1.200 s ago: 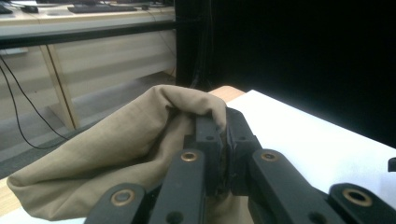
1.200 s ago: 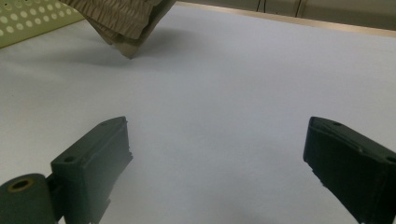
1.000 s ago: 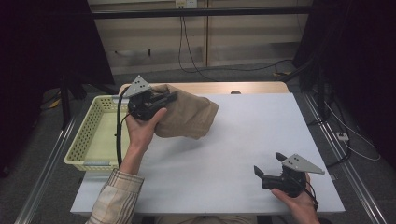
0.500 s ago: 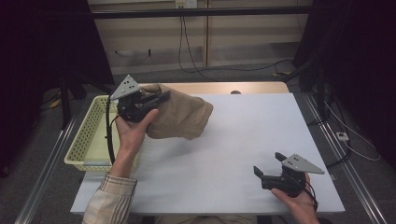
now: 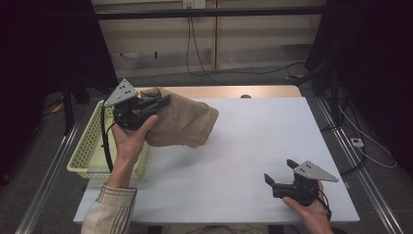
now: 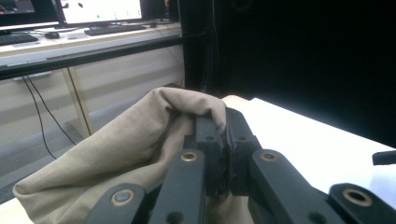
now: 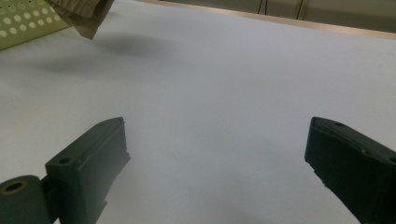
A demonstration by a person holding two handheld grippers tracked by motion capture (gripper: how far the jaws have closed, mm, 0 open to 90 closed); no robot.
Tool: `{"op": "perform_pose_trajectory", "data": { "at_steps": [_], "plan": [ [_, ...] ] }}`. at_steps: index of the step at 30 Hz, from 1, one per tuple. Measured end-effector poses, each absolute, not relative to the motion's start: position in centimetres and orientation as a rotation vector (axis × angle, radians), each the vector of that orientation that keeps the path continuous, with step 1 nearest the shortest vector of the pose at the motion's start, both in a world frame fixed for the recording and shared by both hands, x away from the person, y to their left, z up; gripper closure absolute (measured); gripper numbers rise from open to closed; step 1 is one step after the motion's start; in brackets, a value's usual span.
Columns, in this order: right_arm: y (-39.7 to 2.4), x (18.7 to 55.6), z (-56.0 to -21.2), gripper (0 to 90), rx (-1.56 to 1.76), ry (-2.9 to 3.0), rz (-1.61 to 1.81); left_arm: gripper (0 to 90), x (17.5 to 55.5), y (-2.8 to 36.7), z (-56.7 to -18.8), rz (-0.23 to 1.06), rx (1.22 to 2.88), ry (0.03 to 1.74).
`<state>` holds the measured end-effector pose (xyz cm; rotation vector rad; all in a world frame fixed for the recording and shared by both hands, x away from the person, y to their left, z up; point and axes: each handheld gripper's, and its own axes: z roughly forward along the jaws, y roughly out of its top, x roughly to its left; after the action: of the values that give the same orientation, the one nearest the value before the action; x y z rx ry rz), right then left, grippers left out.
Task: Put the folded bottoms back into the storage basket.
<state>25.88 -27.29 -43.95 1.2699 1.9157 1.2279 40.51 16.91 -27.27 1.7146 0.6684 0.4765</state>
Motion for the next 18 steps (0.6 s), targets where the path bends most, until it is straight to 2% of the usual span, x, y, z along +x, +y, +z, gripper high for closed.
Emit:
{"op": "perform_pose_trajectory", "data": {
  "at_steps": [18],
  "plan": [
    [-27.3,25.8,-43.9,5.9,1.262,1.920,1.230,86.7,39.2,19.3,-25.7,0.509,1.655,0.672]
  ]
}}
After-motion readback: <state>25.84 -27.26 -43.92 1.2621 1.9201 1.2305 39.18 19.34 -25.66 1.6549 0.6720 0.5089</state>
